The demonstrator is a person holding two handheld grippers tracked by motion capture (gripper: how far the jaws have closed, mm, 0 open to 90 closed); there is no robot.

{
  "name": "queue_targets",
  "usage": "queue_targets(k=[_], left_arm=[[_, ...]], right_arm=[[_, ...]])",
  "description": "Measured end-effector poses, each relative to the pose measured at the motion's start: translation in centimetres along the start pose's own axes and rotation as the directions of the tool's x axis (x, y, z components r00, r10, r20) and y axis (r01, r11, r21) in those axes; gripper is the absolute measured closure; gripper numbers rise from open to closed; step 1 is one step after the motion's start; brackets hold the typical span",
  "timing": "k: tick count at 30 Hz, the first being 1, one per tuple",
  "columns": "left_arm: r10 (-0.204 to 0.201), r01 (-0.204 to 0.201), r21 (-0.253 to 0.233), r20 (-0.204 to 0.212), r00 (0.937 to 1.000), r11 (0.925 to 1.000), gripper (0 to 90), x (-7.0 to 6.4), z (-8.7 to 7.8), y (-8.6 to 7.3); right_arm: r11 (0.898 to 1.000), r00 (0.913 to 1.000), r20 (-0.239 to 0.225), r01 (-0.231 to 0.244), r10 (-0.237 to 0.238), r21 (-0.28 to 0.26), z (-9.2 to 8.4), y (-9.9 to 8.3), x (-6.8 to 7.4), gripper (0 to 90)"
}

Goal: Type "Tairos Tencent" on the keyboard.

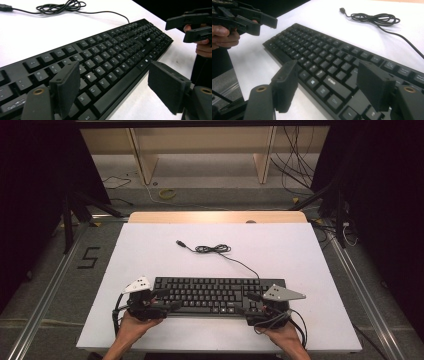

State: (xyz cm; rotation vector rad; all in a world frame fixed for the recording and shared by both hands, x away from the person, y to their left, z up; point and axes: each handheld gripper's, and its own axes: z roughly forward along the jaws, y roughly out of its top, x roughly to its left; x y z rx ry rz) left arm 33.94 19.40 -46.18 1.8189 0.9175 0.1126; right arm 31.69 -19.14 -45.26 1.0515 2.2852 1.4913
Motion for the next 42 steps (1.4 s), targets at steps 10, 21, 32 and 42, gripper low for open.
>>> queue_targets(k=[10, 21, 32, 42], left_arm=[[-0.036, 0.037, 0.013, -0.055, 0.9978, 0.9992, 28.0, 0.8, -0.3, 0.0], [-0.066, 0.073, 0.056, -0.119, 0.9907, 0.9958, 41.6, 1.5, -0.6, -0.2], [-0.051, 0.072, 0.118, -0.173, 0.9836, 0.9903, 65.4, 2.0, -0.7, -0.3], [-0.040, 0.069, 0.148, -0.192, 0.9805, 0.9866, 85.7, 2.5, -0.9, -0.5]], right_arm=[[0.999, 0.9989, -0.043, 0.018, -0.016, 0.028, 2.6, 1.6, 0.8, 36.7], [0.997, 0.9973, -0.068, 0.033, -0.029, 0.068, 5.5, 3.2, 1.5, 46.5], [0.989, 0.9974, -0.065, 0.041, -0.032, 0.145, 8.7, 4.2, 2.2, 65.7], [0.982, 0.9961, -0.081, 0.051, -0.037, 0.182, 11.8, 5.2, 3.2, 82.6]])
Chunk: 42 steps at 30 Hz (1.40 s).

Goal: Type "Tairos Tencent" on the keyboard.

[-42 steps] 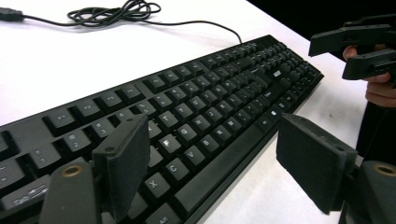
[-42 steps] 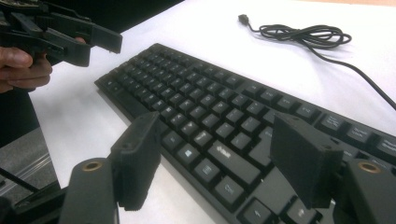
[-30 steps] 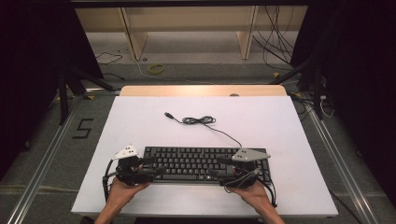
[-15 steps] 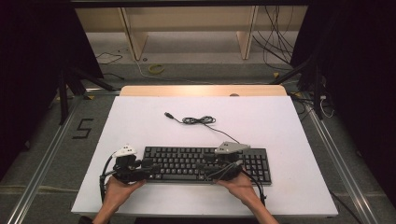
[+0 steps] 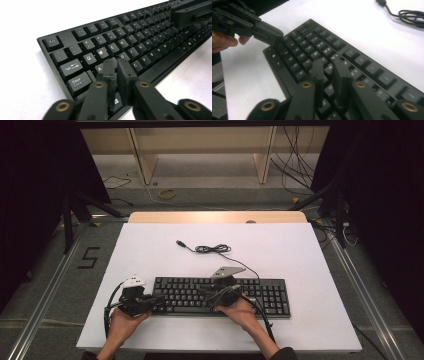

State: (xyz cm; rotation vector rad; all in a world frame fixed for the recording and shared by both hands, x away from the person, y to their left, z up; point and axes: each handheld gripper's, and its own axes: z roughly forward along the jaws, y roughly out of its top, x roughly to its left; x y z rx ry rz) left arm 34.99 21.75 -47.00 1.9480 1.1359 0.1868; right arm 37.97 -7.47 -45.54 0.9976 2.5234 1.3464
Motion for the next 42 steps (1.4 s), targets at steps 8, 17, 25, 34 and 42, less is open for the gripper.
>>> queue_targets(k=[8, 17, 25, 34, 42], left_arm=[[0.010, -0.010, 0.042, -0.003, 0.9999, 0.9991, 89.1, 0.3, 0.1, -0.1], [-0.001, 0.001, 0.058, -0.010, 0.9999, 0.9983, 89.1, 0.6, 0.1, -0.2], [-0.005, 0.006, 0.071, -0.019, 0.9998, 0.9974, 89.1, 0.7, 0.2, -0.3], [0.001, 0.001, 0.096, -0.024, 0.9997, 0.9953, 89.2, 0.8, 0.4, -0.3], [-0.006, 0.008, 0.098, -0.020, 0.9998, 0.9952, 89.2, 0.8, 0.5, -0.4]], right_arm=[[0.999, 1.0000, 0.007, 0.004, -0.004, 0.041, 2.3, 0.7, 0.4, 90.0], [0.997, 0.9996, 0.022, 0.015, -0.017, 0.078, 4.4, 1.3, 0.8, 90.0], [0.995, 0.9994, 0.032, 0.010, -0.013, 0.097, 5.3, 1.5, 0.9, 90.0], [0.994, 0.9994, 0.035, -0.001, -0.003, 0.105, 5.6, 1.5, 0.8, 90.0], [0.994, 0.9994, 0.034, -0.003, 0.000, 0.109, 5.7, 1.4, 0.7, 90.0]])
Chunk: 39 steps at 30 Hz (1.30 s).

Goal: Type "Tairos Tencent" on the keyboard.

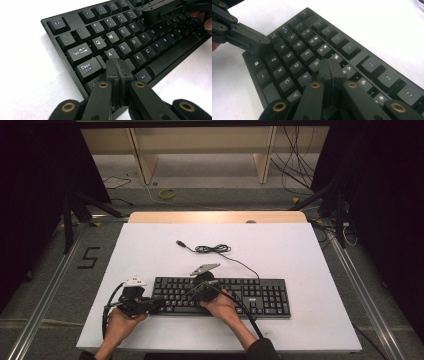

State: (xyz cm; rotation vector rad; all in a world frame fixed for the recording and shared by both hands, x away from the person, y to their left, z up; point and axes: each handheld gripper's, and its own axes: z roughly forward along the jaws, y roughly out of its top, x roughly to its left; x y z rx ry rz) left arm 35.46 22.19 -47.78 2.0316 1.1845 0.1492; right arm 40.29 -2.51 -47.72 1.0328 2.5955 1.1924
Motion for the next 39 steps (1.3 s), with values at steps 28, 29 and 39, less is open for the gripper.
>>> queue_targets(k=[28, 29, 39], left_arm=[[0.015, -0.012, -0.092, 0.034, 0.9993, 0.9957, 77.9, -0.2, -0.6, 0.3], [0.013, -0.009, -0.098, 0.036, 0.9993, 0.9952, 75.6, -0.3, -0.6, 0.3], [0.016, -0.008, -0.130, 0.060, 0.9981, 0.9915, 56.6, -0.5, -0.6, 0.6]], right_arm=[[0.997, 0.9989, -0.034, -0.033, 0.031, -0.066, -1.8, -0.3, -0.4, 79.9], [0.997, 0.9990, -0.035, -0.031, 0.029, -0.068, -1.9, -0.3, -0.4, 78.2], [0.993, 0.9979, -0.059, -0.035, 0.029, -0.115, -3.9, -0.6, -1.3, 58.5]])
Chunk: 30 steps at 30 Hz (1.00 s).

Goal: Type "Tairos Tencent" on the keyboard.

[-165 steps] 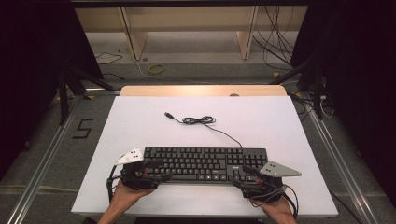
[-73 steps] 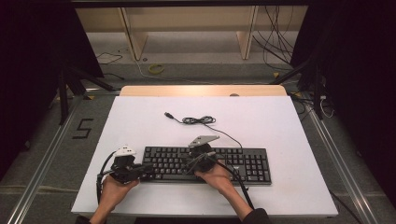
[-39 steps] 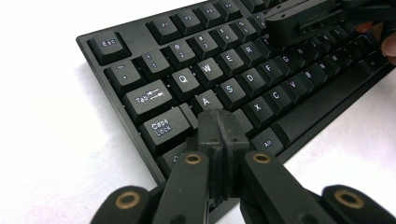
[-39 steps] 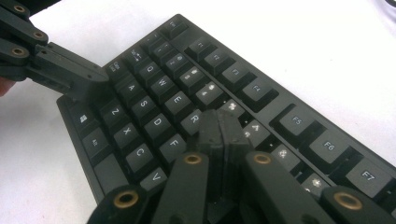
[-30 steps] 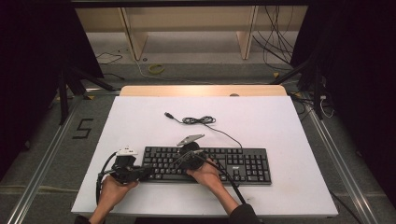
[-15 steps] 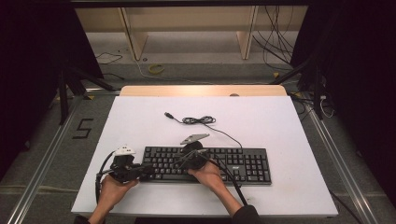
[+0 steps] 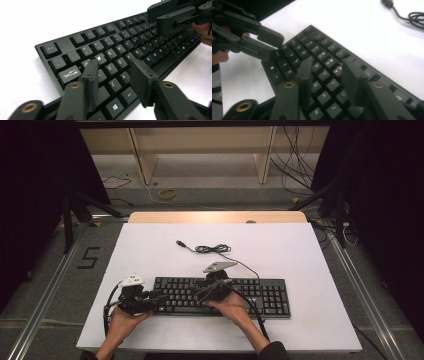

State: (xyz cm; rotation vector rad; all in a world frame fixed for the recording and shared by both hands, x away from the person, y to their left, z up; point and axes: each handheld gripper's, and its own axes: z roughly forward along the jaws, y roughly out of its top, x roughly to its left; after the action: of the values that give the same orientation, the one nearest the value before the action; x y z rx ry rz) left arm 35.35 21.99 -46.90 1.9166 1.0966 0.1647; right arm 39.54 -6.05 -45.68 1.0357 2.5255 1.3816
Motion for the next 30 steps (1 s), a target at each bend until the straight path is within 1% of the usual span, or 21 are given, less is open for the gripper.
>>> queue_targets(k=[1, 4, 5, 6, 8, 10, 15, 20, 22, 26, 30], left_arm=[[-0.002, 0.002, -0.014, 0.009, 1.0000, 0.9999, 55.3, 0.0, 0.0, 0.1], [-0.002, 0.003, -0.023, 0.018, 0.9998, 0.9997, 51.1, 0.0, 0.1, 0.1], [-0.002, 0.003, -0.023, 0.018, 0.9998, 0.9997, 49.4, 0.0, 0.1, 0.1], [-0.003, 0.004, -0.029, 0.018, 0.9998, 0.9996, 47.7, 0.0, 0.2, 0.2], [-0.003, 0.004, -0.038, 0.018, 0.9998, 0.9993, 45.7, 0.0, 0.3, 0.3], [-0.001, 0.002, -0.049, 0.020, 0.9998, 0.9988, 44.2, 0.0, 0.3, 0.3], [-0.001, 0.002, -0.070, 0.016, 0.9999, 0.9976, 41.8, 0.3, 0.3, 0.4], [-0.003, 0.004, -0.076, 0.012, 0.9999, 0.9971, 40.4, 0.5, 0.4, 0.4], [0.003, -0.002, -0.075, 0.011, 0.9999, 0.9972, 39.5, 0.5, 0.5, 0.4], [0.009, -0.009, -0.067, 0.007, 0.9999, 0.9977, 41.5, 0.4, 0.7, 0.4], [0.016, -0.015, -0.055, 0.008, 0.9998, 0.9983, 51.5, 0.4, 0.8, 0.3]], right_arm=[[1.000, 1.0000, 0.004, 0.001, -0.001, -0.002, -0.2, 0.0, -0.1, 57.6], [1.000, 1.0000, 0.006, 0.000, 0.000, -0.012, -0.7, 0.0, -0.3, 53.3], [1.000, 1.0000, 0.006, 0.000, 0.000, -0.012, -0.7, 0.0, -0.3, 53.3], [1.000, 1.0000, 0.009, -0.004, 0.004, -0.015, -0.9, 0.0, -0.4, 48.8], [1.000, 0.9999, 0.013, -0.004, 0.004, -0.016, -1.1, 0.0, -0.4, 46.6], [1.000, 0.9998, 0.017, 0.005, -0.005, -0.010, -1.2, 0.0, -0.5, 44.7], [1.000, 0.9997, 0.024, 0.000, 0.000, -0.006, -1.5, -0.1, -0.7, 40.6], [1.000, 0.9997, 0.026, -0.001, 0.001, -0.010, -1.8, -0.2, -0.9, 38.7], [1.000, 0.9996, 0.028, 0.005, -0.005, -0.002, -2.0, -0.2, -1.0, 37.5], [1.000, 0.9994, 0.034, 0.001, -0.001, 0.000, -2.4, -0.4, -1.3, 37.7], [1.000, 0.9993, 0.037, -0.001, 0.001, -0.008, -2.8, -0.5, -1.7, 39.3]])
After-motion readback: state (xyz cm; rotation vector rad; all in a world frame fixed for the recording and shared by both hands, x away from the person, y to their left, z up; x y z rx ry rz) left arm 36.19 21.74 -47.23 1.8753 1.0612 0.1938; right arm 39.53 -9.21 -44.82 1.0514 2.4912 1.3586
